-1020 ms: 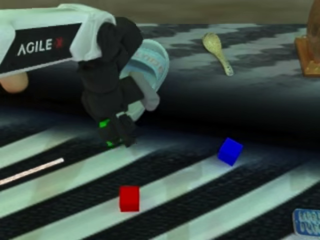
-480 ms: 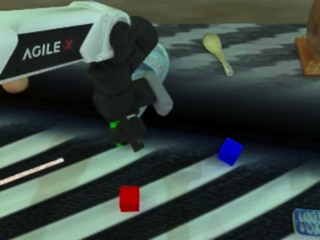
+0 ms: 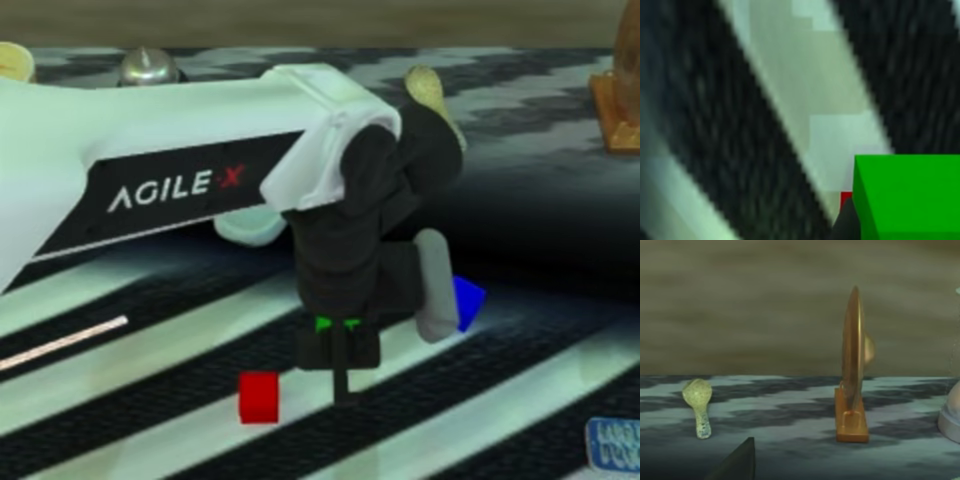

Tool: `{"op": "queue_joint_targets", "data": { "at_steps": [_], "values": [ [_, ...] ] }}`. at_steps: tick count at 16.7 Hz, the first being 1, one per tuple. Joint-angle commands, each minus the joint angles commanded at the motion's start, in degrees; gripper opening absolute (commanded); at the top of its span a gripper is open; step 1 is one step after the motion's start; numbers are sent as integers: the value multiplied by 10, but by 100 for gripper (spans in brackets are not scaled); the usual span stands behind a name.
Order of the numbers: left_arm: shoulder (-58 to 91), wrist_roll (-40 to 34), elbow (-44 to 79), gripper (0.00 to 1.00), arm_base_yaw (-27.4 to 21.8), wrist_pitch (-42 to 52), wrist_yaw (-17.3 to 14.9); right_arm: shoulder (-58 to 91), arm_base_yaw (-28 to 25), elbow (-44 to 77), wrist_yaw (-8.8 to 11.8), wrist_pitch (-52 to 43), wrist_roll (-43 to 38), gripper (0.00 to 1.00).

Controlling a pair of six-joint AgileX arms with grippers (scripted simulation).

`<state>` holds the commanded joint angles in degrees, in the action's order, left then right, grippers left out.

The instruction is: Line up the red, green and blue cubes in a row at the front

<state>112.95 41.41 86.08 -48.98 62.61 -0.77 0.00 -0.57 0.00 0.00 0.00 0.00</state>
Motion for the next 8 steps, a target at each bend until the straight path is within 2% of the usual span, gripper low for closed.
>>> {"op": "queue_joint_targets", "data": {
  "at_steps": [5,8],
  "values": [
    [3,0,1,0,1,-3,0,0,0,0,0,0,0,100],
    [15,1,-22,0,-1,-40,0,0,0,0,0,0,0,100]
  ]
}}
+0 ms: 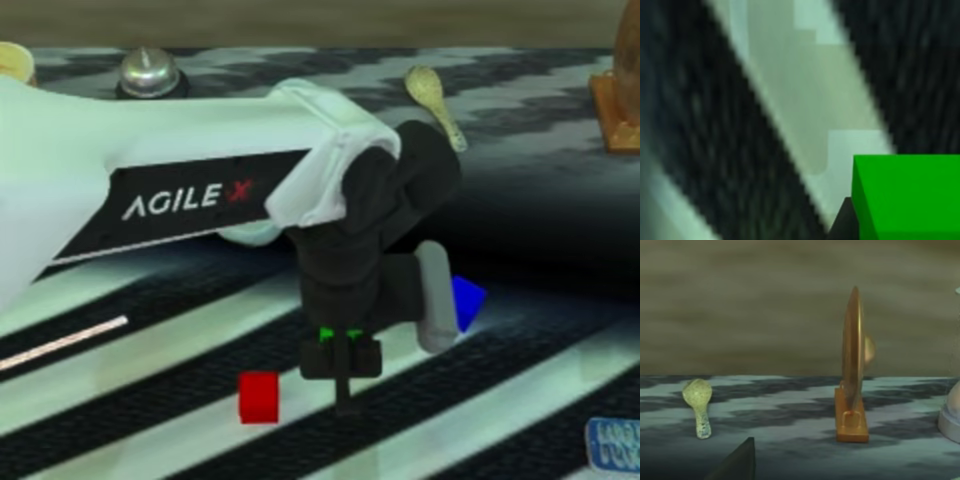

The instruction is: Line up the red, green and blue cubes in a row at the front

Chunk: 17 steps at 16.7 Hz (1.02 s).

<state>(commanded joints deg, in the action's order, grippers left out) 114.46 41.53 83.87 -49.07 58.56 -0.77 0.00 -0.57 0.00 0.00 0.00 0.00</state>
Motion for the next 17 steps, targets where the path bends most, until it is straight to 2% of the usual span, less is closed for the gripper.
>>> {"op": "queue_joint_targets", "data": {
  "at_steps": [5,10,17],
  "values": [
    [36,-1,-57,0,-1,-91,0,0,0,0,0,0,0,100],
    [40,-1,-64,0,-1,-102,0,0,0,0,0,0,0,100],
    [40,-1,-64,53,-1,-102,0,0,0,0,0,0,0,100]
  ]
}}
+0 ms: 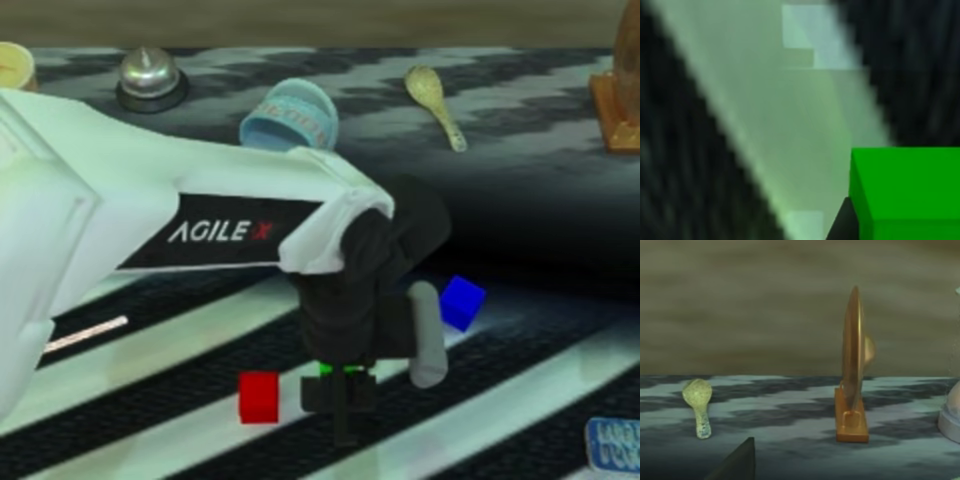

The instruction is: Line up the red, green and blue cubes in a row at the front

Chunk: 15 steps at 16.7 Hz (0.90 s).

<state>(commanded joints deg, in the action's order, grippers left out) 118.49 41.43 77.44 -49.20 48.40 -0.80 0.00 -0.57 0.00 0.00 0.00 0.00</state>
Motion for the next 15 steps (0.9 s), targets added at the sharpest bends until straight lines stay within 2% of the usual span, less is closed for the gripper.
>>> {"op": "queue_joint_targets", "data": {
  "at_steps": [6,15],
  "values": [
    [0,0,0,98,0,0,0,0,0,0,0,0,0,100],
    [0,0,0,100,1,0,0,0,0,0,0,0,0,100]
  ]
}}
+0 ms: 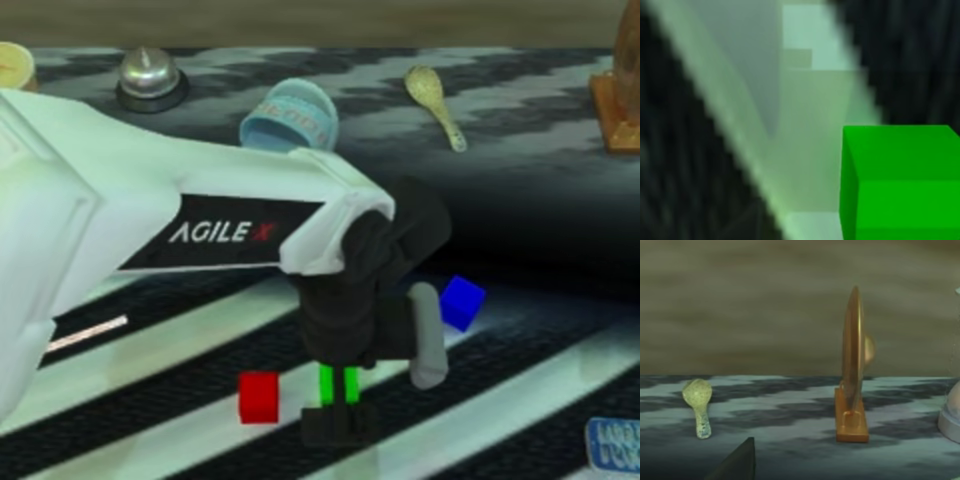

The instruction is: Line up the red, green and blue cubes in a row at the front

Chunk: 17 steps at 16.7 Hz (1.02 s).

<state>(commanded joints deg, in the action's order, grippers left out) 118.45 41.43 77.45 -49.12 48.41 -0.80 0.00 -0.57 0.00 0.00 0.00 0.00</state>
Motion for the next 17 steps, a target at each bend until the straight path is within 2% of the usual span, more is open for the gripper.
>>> {"op": "queue_joint_targets", "data": {
  "at_steps": [3,9,14,17],
  "values": [
    [-8,2,18,100,0,24,0,0,0,0,0,0,0,100],
    [-51,0,86,100,11,138,0,0,0,0,0,0,0,100],
    [-52,0,88,100,9,142,0,0,0,0,0,0,0,100],
    [-86,-12,59,100,27,119,3,36,-13,35,1,-23,10,100]
  ]
}}
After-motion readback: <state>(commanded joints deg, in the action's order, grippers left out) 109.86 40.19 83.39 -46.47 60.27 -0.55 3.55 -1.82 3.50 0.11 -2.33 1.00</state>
